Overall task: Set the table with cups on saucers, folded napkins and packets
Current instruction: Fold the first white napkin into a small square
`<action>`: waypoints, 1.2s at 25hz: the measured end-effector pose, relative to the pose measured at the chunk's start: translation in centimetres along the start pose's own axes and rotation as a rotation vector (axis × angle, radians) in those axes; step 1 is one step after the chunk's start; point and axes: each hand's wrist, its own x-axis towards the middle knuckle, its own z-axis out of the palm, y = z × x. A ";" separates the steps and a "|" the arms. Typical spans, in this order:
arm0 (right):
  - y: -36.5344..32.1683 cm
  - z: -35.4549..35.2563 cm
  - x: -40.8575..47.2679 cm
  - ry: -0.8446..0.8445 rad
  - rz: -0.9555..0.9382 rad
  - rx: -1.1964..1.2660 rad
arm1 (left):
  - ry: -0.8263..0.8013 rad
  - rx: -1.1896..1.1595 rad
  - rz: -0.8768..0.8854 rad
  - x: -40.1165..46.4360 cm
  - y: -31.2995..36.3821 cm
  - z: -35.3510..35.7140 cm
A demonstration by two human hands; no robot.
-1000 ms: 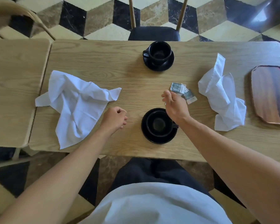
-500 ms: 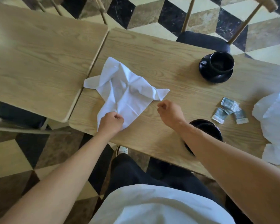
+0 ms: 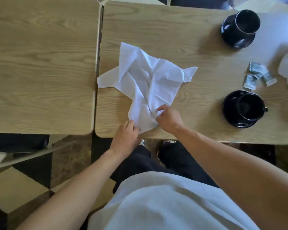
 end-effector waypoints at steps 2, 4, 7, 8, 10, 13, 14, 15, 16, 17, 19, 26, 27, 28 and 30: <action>0.5 0.6 -0.7 -0.046 -0.050 -0.112 | 0.026 0.063 0.050 0.6 0.0 0.0; 1.0 0.9 -1.2 -0.082 -0.109 -0.208 | 0.046 0.013 0.075 1.2 -0.2 -0.2; 1.8 0.7 -1.9 -0.106 -0.159 -0.260 | 0.071 -0.049 0.158 1.1 -0.9 -0.5; 2.1 0.6 -2.2 -0.111 -0.175 -0.269 | 0.075 -0.062 0.166 1.1 -1.1 -0.8; 2.3 0.4 -2.4 -0.136 -0.211 -0.306 | 0.065 -0.049 0.160 1.4 -0.9 -1.2; 2.7 0.3 -2.6 -0.177 -0.225 -0.357 | 0.057 -0.027 0.163 1.6 -0.5 -1.4; 2.7 0.2 -2.7 -0.177 -0.219 -0.354 | 0.066 -0.033 0.142 1.7 -0.4 -1.4; 2.6 0.3 -2.9 -0.167 -0.224 -0.348 | 0.074 -0.050 0.107 1.7 -0.3 -1.4; 2.4 0.3 -3.2 -0.144 -0.256 -0.350 | 0.079 -0.086 0.066 1.7 0.1 -1.6; 2.0 0.4 -3.6 -0.100 -0.332 -0.362 | 0.096 -0.135 0.043 1.7 0.6 -2.0; 0.7 0.2 -4.4 0.005 -0.560 -0.357 | 0.182 -0.229 0.054 1.9 1.7 -3.6; -5.7 -5.1 -3.1 0.219 -0.662 0.081 | 0.365 -0.530 -0.063 4.0 2.2 -15.1; -6.4 -6.2 -2.8 0.249 -0.667 0.083 | 0.410 -0.522 -0.053 4.4 1.9 -17.2; -7.0 -7.5 -2.5 0.291 -0.685 0.078 | 0.471 -0.509 -0.027 4.8 1.7 -19.7; -7.9 -10.1 -1.9 0.362 -0.718 0.089 | 0.582 -0.497 0.037 5.4 1.3 -24.8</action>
